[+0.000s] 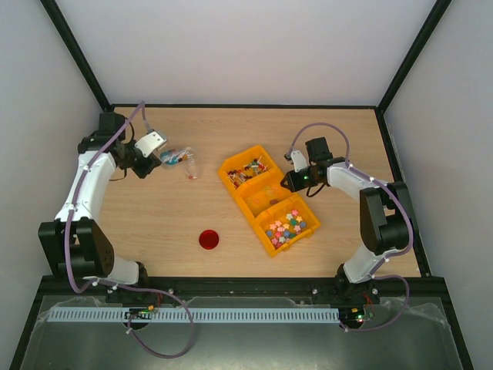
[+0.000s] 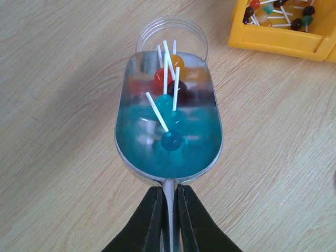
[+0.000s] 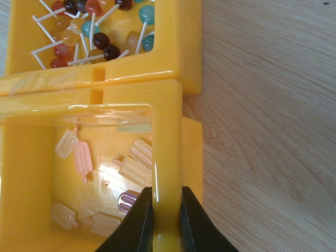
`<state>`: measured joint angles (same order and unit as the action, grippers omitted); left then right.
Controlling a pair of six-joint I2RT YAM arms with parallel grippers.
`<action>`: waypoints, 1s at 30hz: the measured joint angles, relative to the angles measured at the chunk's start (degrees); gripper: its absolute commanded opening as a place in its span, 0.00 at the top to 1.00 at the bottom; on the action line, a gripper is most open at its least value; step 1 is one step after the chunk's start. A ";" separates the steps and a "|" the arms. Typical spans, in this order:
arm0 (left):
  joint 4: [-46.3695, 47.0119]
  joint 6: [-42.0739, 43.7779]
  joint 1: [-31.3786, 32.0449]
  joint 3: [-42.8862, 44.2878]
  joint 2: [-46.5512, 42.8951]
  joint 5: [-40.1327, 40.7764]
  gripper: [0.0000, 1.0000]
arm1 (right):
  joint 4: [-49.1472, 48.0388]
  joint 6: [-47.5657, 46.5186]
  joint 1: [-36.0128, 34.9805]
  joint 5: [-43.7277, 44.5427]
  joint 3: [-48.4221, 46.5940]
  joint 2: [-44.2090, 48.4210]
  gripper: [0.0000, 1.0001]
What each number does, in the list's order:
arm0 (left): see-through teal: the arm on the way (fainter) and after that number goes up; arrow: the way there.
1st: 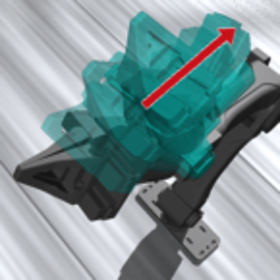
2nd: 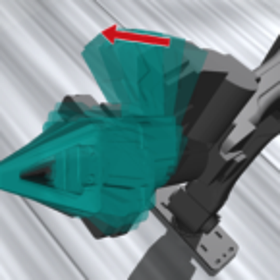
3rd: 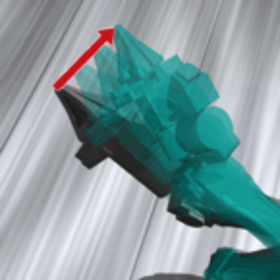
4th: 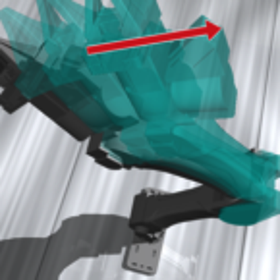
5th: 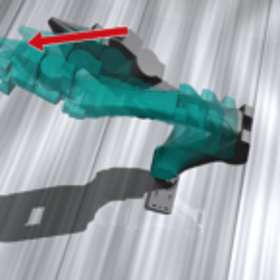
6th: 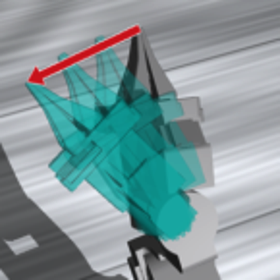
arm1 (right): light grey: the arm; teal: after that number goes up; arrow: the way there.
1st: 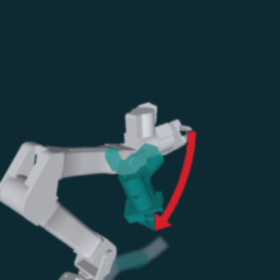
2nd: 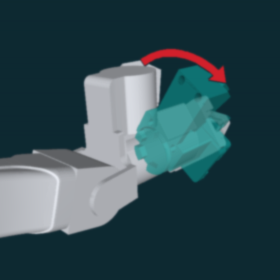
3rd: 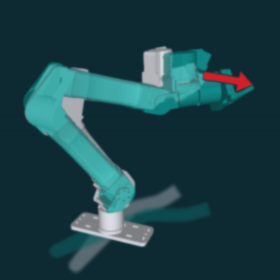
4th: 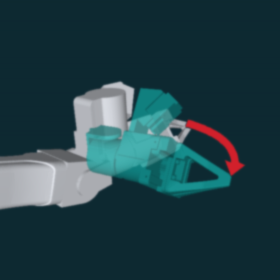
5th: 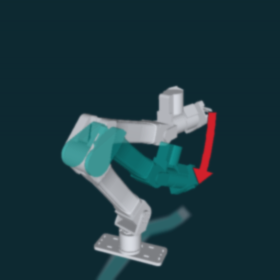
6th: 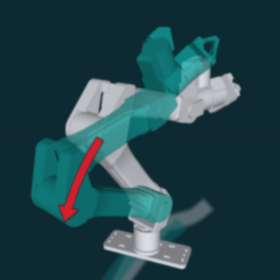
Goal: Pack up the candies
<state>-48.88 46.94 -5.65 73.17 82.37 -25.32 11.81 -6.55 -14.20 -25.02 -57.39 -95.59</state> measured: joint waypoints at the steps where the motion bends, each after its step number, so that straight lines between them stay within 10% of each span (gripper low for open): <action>1: -0.09 0.04 0.02 0.20 0.13 0.13 0.98 | 0.00 0.02 0.00 0.00 0.00 0.00 0.99; 30: -3.15 1.07 1.22 3.32 1.38 3.19 0.98 | -1.51 0.68 0.00 -0.63 -0.31 -0.96 0.99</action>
<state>-52.03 48.01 -4.43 76.49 83.74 -22.13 10.31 -5.87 -14.20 -25.65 -57.69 -96.55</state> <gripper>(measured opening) 0.060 0.084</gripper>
